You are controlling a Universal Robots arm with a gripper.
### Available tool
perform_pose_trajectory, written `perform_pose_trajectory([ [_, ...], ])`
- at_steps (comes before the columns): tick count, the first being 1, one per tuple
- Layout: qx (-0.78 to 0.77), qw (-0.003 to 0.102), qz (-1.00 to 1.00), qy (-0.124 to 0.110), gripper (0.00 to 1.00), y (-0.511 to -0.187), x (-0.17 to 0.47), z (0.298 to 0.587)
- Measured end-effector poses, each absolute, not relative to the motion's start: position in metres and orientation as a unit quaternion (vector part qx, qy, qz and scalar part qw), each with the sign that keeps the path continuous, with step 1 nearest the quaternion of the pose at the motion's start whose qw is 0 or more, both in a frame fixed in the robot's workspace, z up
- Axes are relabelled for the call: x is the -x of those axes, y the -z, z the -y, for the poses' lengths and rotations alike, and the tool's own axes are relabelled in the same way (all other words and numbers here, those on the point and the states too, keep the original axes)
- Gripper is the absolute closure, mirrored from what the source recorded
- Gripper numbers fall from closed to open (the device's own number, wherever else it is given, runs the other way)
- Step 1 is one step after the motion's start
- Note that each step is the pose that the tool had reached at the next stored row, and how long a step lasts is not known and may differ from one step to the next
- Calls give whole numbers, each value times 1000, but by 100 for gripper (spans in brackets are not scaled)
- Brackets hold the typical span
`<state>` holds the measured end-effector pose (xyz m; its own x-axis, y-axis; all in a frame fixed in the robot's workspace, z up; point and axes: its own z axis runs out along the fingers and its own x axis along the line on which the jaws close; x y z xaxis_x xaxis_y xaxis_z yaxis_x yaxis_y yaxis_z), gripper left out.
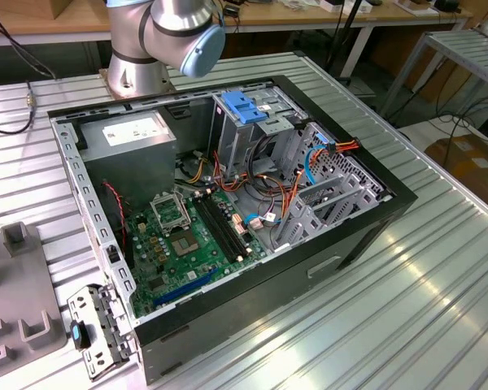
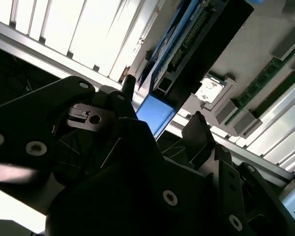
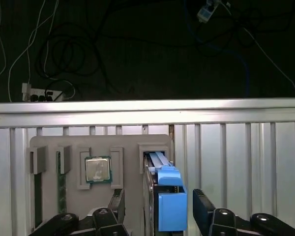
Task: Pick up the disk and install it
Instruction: 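Pick up the disk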
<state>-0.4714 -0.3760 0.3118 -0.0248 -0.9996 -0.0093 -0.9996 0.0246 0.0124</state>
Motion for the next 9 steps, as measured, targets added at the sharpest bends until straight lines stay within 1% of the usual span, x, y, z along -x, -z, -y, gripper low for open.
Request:
perform_pose_trajectory([
  [2,-698,1,716,8,49,-300,471,373],
  [9,-698,2,716,8,49,-294,471,371],
])
